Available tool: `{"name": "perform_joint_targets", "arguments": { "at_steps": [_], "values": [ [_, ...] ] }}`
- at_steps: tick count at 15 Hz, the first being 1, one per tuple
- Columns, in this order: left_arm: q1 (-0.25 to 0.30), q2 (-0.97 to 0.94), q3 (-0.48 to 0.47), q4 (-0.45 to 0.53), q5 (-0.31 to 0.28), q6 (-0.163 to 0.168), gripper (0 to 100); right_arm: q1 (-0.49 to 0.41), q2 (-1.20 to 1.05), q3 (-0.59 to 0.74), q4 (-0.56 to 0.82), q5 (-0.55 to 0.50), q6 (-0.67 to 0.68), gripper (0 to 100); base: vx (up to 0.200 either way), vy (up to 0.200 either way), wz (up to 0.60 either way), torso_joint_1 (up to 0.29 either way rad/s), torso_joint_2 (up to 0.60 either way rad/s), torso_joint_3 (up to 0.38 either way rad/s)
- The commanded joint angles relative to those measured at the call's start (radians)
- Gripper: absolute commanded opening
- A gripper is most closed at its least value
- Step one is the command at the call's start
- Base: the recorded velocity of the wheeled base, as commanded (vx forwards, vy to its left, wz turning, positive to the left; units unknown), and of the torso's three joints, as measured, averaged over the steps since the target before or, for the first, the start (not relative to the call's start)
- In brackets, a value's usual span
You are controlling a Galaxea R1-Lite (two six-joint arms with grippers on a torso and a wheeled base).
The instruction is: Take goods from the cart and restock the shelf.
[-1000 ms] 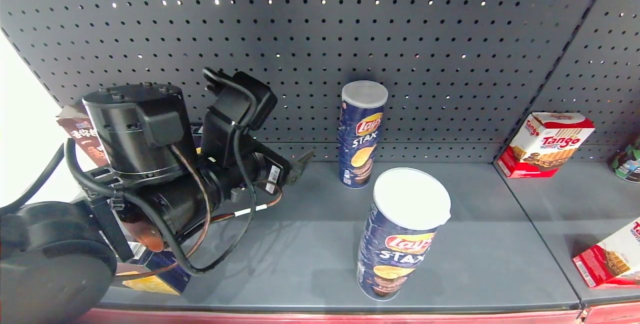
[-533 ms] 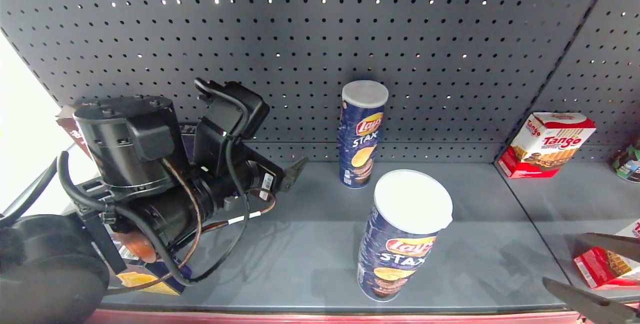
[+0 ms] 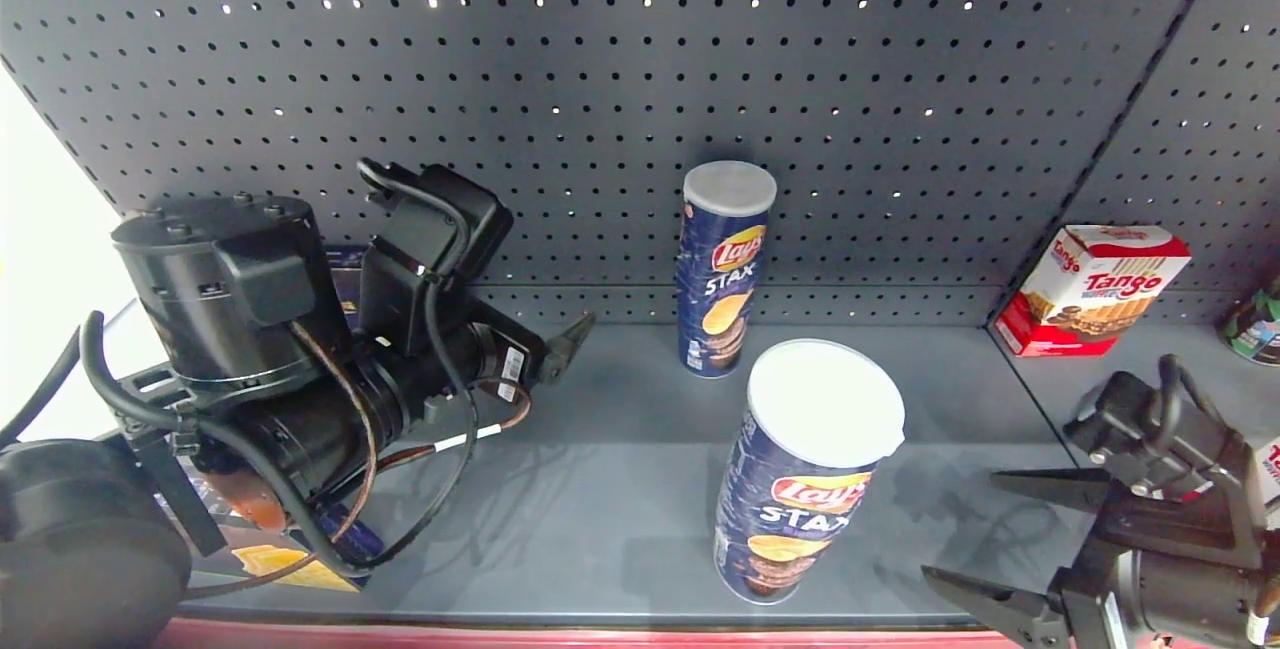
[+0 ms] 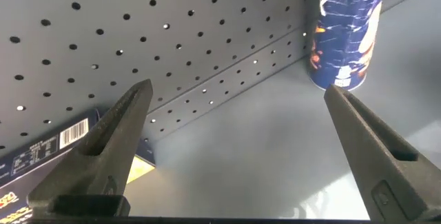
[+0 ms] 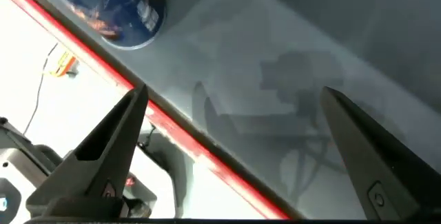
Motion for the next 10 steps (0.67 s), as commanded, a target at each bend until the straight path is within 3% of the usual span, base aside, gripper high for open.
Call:
{"name": "perform_joint_targets", "arguments": {
  "at_steps": [1, 10],
  "values": [
    [0.001, 0.001, 0.000, -0.001, 0.000, 0.000, 100, 0.005, 0.085, -0.051, -0.005, -0.001, 0.000, 100, 0.000, 0.000, 0.00, 0.000, 0.00, 0.000],
    [0.026, -0.001, -0.002, -0.001, -0.003, 0.001, 100, 0.076, 0.203, -0.144, -0.013, -0.018, -0.002, 100, 0.000, 0.000, 0.00, 0.000, 0.00, 0.000]
  ]
}}
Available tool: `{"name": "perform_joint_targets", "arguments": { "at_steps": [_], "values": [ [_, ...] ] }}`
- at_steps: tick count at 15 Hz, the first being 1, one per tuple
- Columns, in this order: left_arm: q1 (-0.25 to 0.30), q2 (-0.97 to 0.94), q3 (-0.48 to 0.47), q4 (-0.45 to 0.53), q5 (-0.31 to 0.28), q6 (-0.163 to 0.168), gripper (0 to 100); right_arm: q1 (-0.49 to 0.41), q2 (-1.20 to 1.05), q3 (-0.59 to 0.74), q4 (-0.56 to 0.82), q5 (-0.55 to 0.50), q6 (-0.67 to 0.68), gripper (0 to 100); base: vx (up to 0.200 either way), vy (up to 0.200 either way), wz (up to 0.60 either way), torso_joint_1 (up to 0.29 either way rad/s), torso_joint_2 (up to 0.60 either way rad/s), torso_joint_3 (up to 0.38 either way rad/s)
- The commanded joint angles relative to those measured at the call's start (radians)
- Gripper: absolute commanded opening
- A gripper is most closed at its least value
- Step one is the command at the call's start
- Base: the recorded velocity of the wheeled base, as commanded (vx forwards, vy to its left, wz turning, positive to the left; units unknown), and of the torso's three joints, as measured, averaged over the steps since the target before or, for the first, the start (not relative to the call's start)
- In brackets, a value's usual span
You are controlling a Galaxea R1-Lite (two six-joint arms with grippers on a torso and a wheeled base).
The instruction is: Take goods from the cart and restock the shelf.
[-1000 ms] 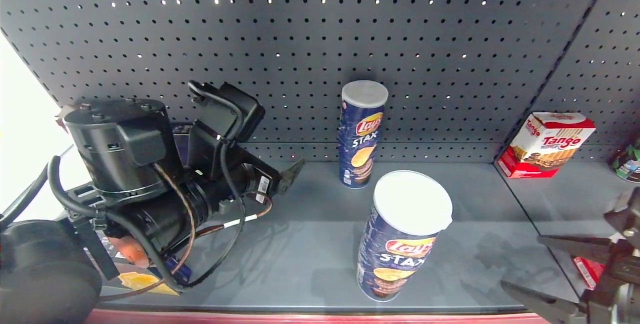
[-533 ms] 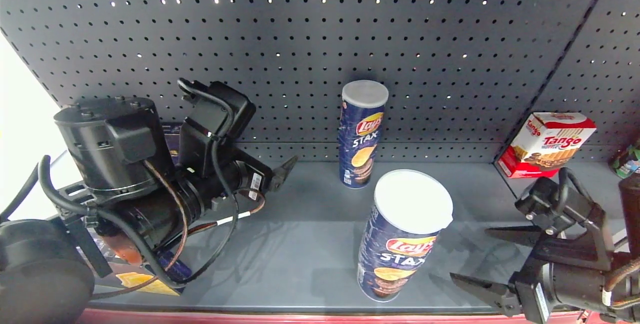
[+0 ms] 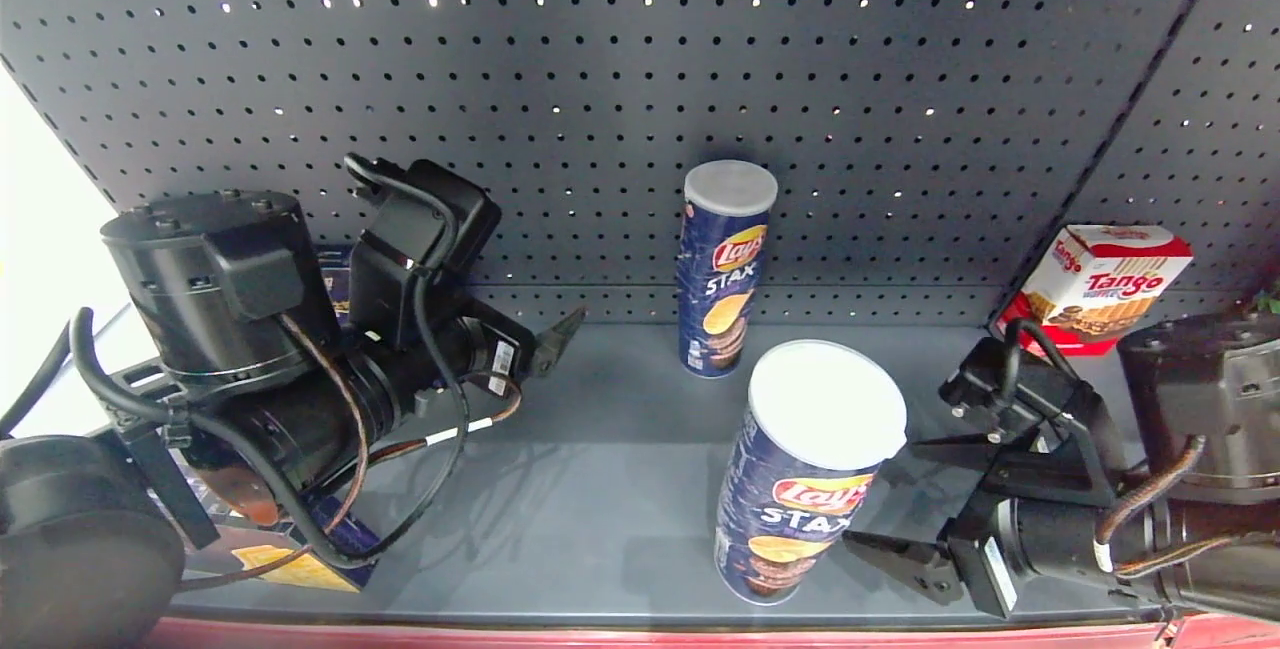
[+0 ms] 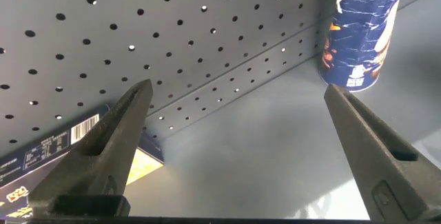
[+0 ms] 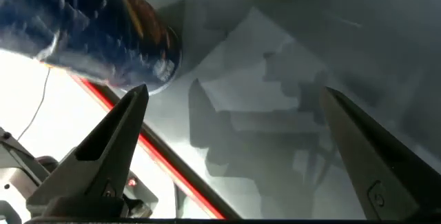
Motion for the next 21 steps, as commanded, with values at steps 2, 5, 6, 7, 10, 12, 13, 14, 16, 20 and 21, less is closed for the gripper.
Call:
{"name": "perform_joint_targets", "arguments": {
  "at_steps": [2, 5, 6, 7, 10, 12, 13, 14, 16, 20, 21],
  "values": [
    [0.004, 0.001, 0.000, 0.000, 0.000, 0.000, 100, 0.017, 0.034, -0.012, -0.004, -0.007, -0.001, 100, 0.000, 0.000, 0.00, 0.000, 0.00, 0.000],
    [0.004, 0.001, -0.006, 0.000, 0.000, 0.000, 100, 0.026, 0.051, -0.023, -0.018, -0.008, -0.001, 100, 0.000, 0.000, 0.00, 0.000, 0.00, 0.000],
    [0.004, 0.001, -0.006, 0.000, 0.000, 0.000, 100, 0.032, 0.053, -0.026, -0.018, -0.010, -0.001, 100, 0.000, 0.000, 0.00, 0.000, 0.00, 0.000],
    [0.004, 0.000, -0.005, 0.000, 0.000, 0.000, 100, 0.034, 0.054, -0.026, -0.018, -0.010, -0.001, 100, 0.000, 0.000, 0.00, 0.000, 0.00, 0.000],
    [0.004, 0.000, -0.008, 0.000, 0.000, 0.000, 100, 0.040, 0.059, -0.028, -0.018, -0.010, -0.001, 100, 0.000, 0.000, 0.00, 0.000, 0.00, 0.000],
    [0.004, 0.000, -0.006, 0.000, 0.000, 0.000, 100, 0.042, 0.068, -0.034, -0.025, -0.010, -0.001, 100, 0.000, 0.000, 0.00, 0.000, 0.00, 0.000],
    [0.004, 0.000, -0.005, 0.000, 0.000, 0.000, 100, 0.040, 0.068, -0.035, -0.025, -0.010, -0.001, 100, 0.000, 0.000, 0.00, 0.000, 0.00, 0.000],
    [0.004, 0.000, 0.000, 0.000, 0.000, 0.000, 100, 0.039, 0.063, -0.031, -0.025, -0.010, -0.001, 100, 0.000, 0.000, 0.00, 0.000, 0.00, 0.000],
    [0.010, 0.000, 0.000, 0.000, 0.000, 0.000, 100, 0.032, 0.054, -0.029, -0.025, -0.010, -0.001, 100, 0.000, 0.000, 0.00, 0.000, 0.00, 0.000],
    [0.010, 0.000, 0.003, 0.000, 0.000, -0.001, 100, 0.029, 0.082, -0.066, -0.025, -0.010, -0.001, 100, 0.000, 0.000, 0.00, 0.000, 0.00, 0.000],
    [0.011, 0.000, 0.001, 0.000, 0.000, -0.001, 100, 0.032, 0.086, -0.069, -0.025, -0.010, -0.001, 100, 0.000, 0.000, 0.00, 0.000, 0.00, 0.000]
  ]
}}
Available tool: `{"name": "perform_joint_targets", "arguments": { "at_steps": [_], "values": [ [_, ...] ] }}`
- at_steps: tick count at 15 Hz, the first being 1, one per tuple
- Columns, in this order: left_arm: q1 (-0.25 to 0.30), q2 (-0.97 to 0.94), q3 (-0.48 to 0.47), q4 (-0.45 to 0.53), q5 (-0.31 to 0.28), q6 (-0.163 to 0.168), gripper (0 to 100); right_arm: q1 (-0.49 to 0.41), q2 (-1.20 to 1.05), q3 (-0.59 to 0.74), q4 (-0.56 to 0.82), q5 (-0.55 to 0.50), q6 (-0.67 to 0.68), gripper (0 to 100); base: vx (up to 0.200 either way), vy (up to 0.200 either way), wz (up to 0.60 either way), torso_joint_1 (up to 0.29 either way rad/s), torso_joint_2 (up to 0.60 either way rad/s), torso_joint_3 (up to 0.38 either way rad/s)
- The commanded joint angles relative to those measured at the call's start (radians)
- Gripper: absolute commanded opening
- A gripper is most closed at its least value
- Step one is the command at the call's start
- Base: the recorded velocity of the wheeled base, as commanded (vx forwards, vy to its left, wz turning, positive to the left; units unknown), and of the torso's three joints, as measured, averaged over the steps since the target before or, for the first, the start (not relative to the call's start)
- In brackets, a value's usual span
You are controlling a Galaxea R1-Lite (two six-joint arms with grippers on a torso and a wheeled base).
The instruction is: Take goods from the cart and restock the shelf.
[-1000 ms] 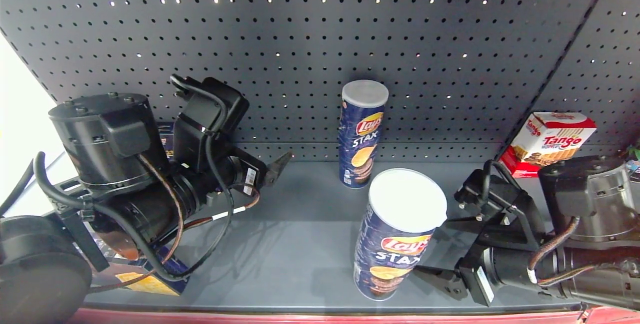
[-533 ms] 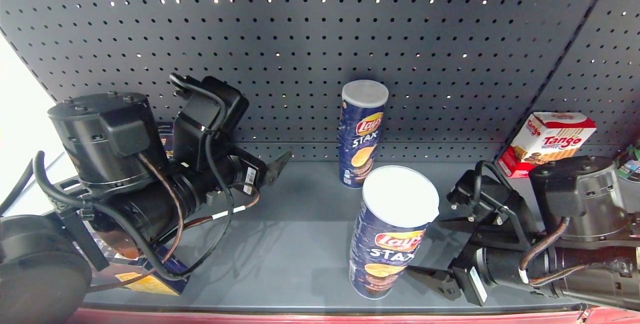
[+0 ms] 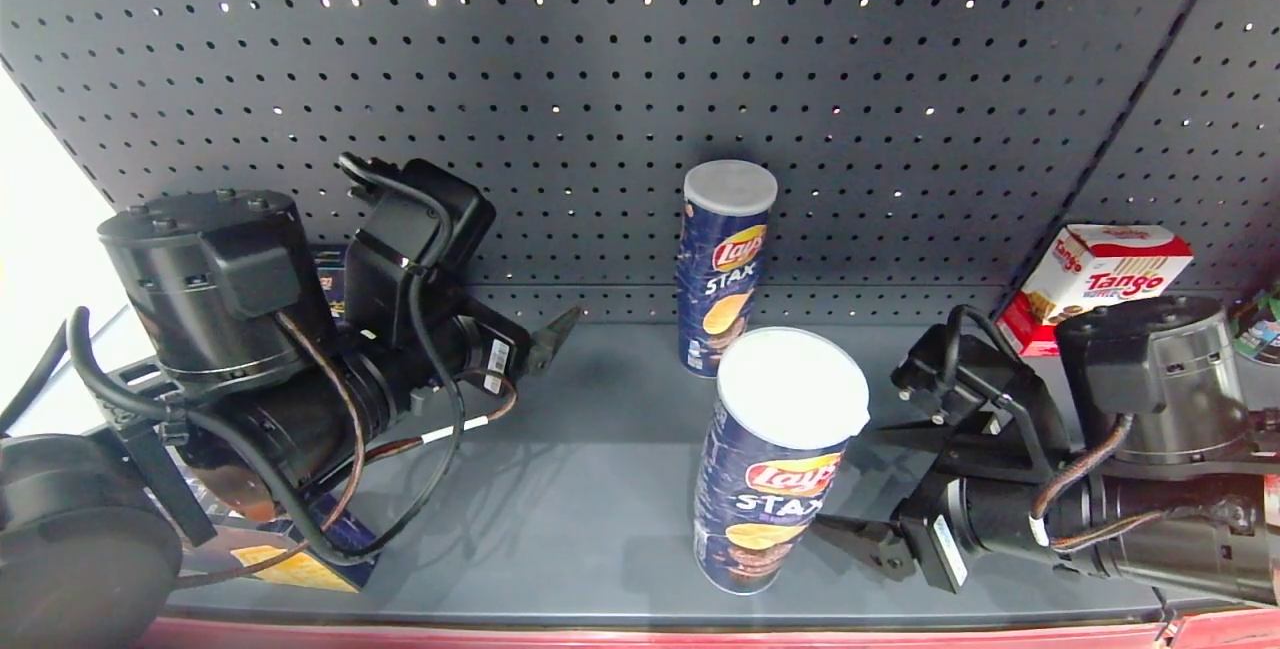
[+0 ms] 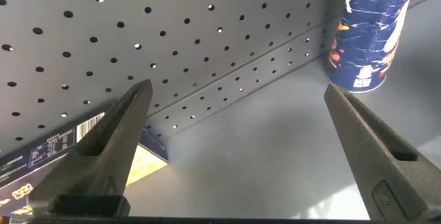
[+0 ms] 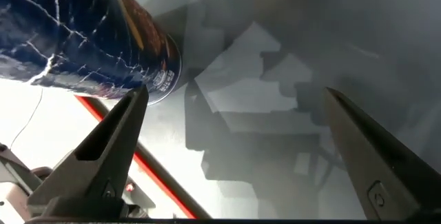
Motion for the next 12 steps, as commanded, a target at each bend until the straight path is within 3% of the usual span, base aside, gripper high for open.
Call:
{"name": "perform_joint_targets", "arguments": {
  "at_steps": [1, 12],
  "values": [
    [0.001, 0.000, -0.001, 0.000, 0.001, 0.000, 100, 0.006, 0.017, -0.008, 0.000, 0.000, 0.000, 100, 0.000, 0.000, 0.00, 0.000, 0.00, 0.000],
    [0.001, -0.004, -0.010, 0.000, -0.001, 0.000, 100, 0.005, 0.040, -0.012, -0.028, 0.002, 0.000, 100, 0.000, 0.000, 0.00, 0.000, 0.00, 0.000]
  ]
}}
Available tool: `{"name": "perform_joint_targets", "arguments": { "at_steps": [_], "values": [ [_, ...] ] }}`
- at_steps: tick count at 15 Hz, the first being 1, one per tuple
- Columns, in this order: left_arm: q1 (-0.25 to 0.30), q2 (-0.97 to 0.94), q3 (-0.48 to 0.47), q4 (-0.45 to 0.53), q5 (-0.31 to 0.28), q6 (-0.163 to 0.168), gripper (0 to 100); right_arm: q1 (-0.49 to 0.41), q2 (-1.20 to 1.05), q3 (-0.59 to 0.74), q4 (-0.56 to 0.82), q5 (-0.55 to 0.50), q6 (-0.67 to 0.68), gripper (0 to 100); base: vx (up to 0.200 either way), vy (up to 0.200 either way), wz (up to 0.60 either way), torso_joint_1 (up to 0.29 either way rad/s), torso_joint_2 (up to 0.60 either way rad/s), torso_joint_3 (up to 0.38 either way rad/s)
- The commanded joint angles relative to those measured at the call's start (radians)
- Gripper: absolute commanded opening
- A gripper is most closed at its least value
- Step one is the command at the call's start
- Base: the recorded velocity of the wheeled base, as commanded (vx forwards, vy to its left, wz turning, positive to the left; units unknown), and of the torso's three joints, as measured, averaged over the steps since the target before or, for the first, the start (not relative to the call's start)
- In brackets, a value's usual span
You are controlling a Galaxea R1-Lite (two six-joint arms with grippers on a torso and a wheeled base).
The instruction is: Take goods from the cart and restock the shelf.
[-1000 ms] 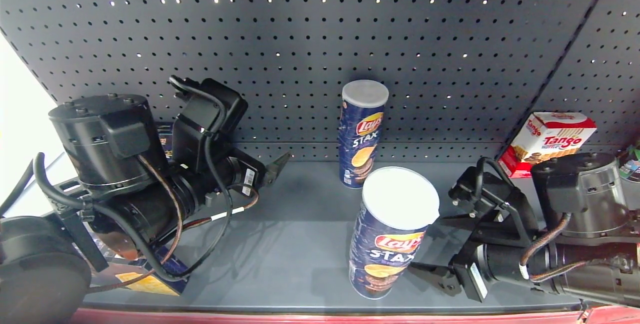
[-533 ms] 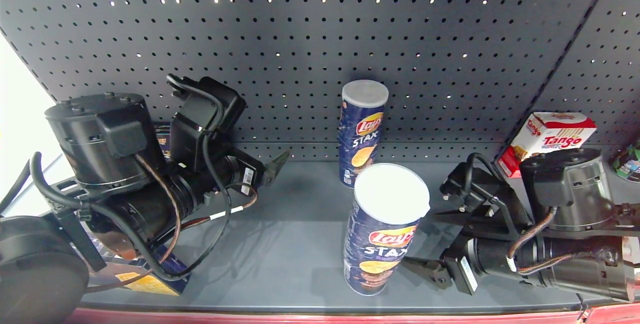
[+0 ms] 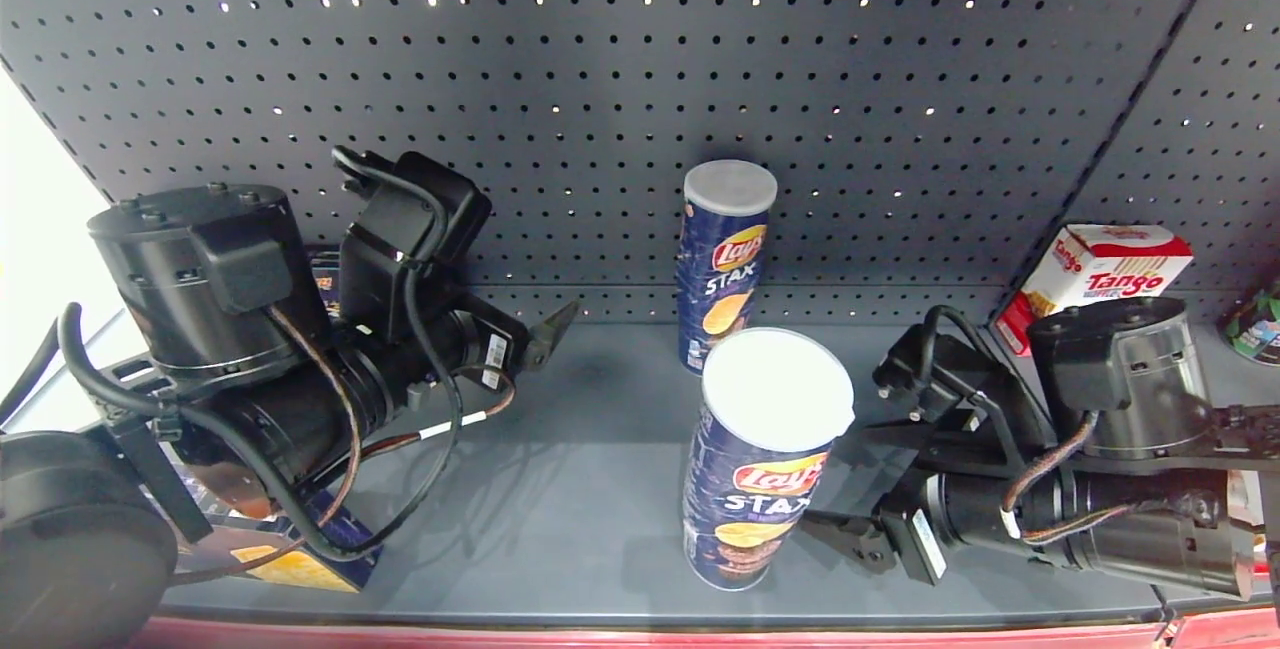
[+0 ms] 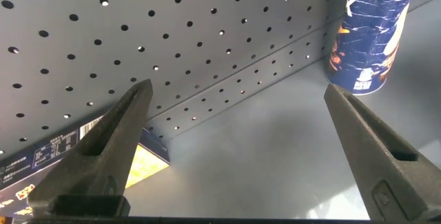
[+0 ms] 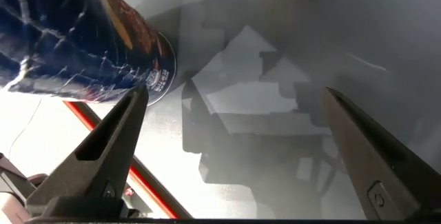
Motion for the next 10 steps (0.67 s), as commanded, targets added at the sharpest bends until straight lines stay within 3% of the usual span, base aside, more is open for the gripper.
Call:
{"name": "perform_joint_targets", "arguments": {
  "at_steps": [1, 10],
  "values": [
    [0.000, 0.001, -0.001, 0.000, 0.000, 0.000, 100, 0.005, 0.004, -0.001, 0.000, 0.001, -0.001, 100, 0.000, 0.000, 0.00, 0.000, 0.00, 0.000],
    [0.000, -0.024, 0.015, 0.003, 0.002, 0.000, 100, -0.022, -0.059, 0.017, -0.012, -0.002, 0.001, 100, 0.000, 0.000, 0.00, 0.000, 0.00, 0.000]
  ]
}}
